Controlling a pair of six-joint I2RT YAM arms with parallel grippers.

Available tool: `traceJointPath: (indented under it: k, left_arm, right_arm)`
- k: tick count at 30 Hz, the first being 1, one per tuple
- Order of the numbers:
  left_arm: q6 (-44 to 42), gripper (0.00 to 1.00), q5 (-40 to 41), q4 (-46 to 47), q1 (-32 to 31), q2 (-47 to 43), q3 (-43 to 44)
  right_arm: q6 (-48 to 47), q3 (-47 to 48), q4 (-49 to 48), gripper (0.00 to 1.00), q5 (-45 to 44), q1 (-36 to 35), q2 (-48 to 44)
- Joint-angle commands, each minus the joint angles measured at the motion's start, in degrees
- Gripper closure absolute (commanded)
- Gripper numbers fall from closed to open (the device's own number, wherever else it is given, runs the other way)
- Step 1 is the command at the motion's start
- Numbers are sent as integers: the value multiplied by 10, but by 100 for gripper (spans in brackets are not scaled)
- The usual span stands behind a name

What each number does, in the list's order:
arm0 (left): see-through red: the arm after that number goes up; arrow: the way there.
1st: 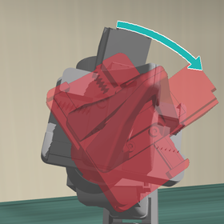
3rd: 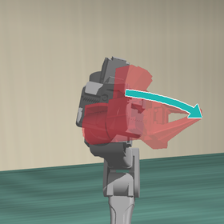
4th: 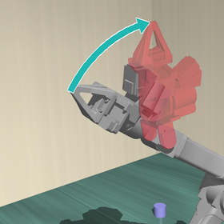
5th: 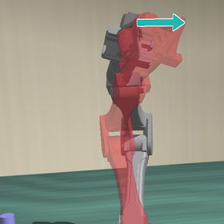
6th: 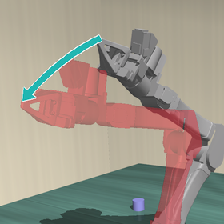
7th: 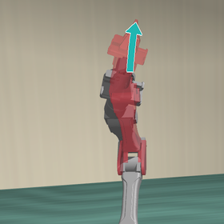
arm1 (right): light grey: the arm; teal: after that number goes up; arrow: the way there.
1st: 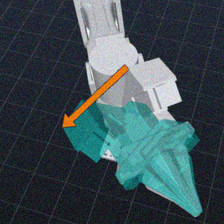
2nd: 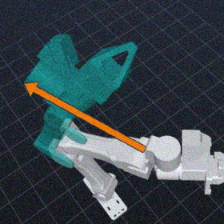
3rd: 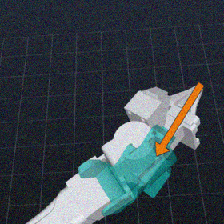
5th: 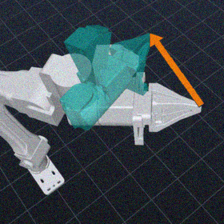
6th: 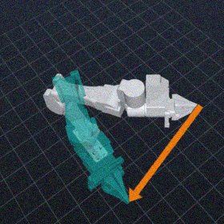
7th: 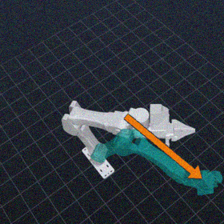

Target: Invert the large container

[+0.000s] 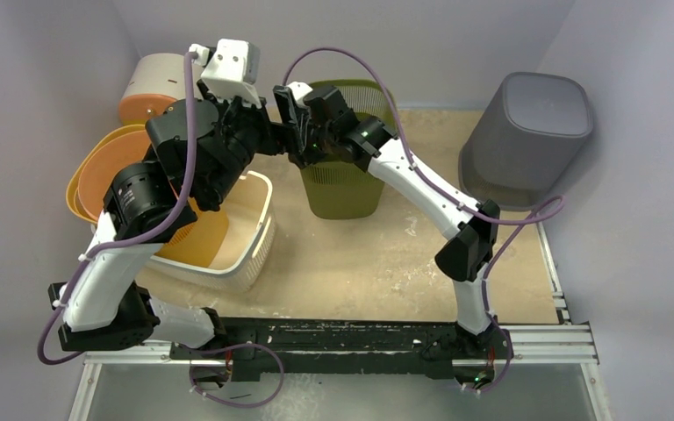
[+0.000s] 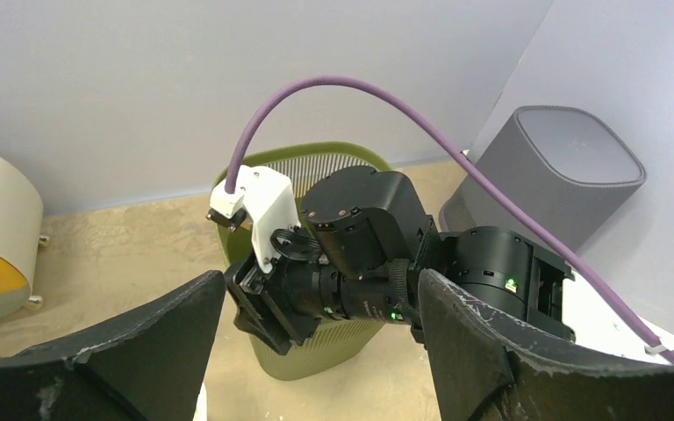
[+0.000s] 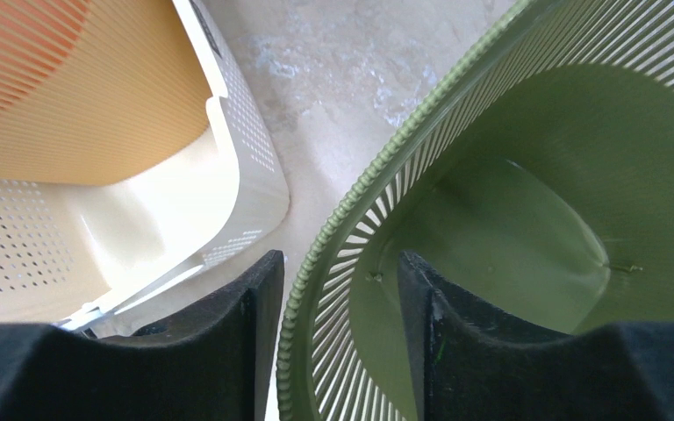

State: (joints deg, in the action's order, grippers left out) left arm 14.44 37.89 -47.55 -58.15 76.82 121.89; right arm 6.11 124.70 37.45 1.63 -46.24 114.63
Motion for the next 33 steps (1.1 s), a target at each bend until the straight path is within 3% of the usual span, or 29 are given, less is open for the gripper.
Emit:
traceJointPath:
  k: [1, 6, 8, 11, 14, 16, 19, 21, 23, 27, 33]
  left_arm:
    - [12, 22, 5, 20, 1, -8, -7]
    - [15, 22, 3, 19, 1, -13, -3]
    - [17, 22, 3, 19, 1, -16, -1]
    - [19, 22, 6, 17, 1, -20, 4]
    - [18, 22, 8, 17, 1, -22, 14]
    - [18, 22, 8, 15, 1, -20, 20]
    - [18, 22, 7, 13, 1, -21, 27]
    - [18, 22, 7, 9, 1, -19, 35]
    - [17, 22, 7, 3, 1, -15, 46]
    - [14, 22, 8, -7, 1, -8, 64]
    - [14, 22, 8, -12, 1, -6, 62]
  right_arm:
    - [15, 1, 5, 62, -60, -5, -19]
    - [46, 21, 28, 86, -113, -4, -32]
    - [50, 40, 27, 100, -134, -2, -37]
    - [77, 70, -1, 100, -130, 10, -42]
    - [154, 60, -67, 100, -57, 54, -61]
    - [241, 3, -163, 100, 43, 104, -80]
    - [399, -138, -386, 100, 197, 172, -125]
    - [487, -196, -530, 100, 244, 188, -128]
    - [540, -214, -642, 100, 258, 192, -117]
    - [596, -231, -756, 100, 233, 196, -92]
    - [748, -336, -1037, 100, 182, 206, -29]
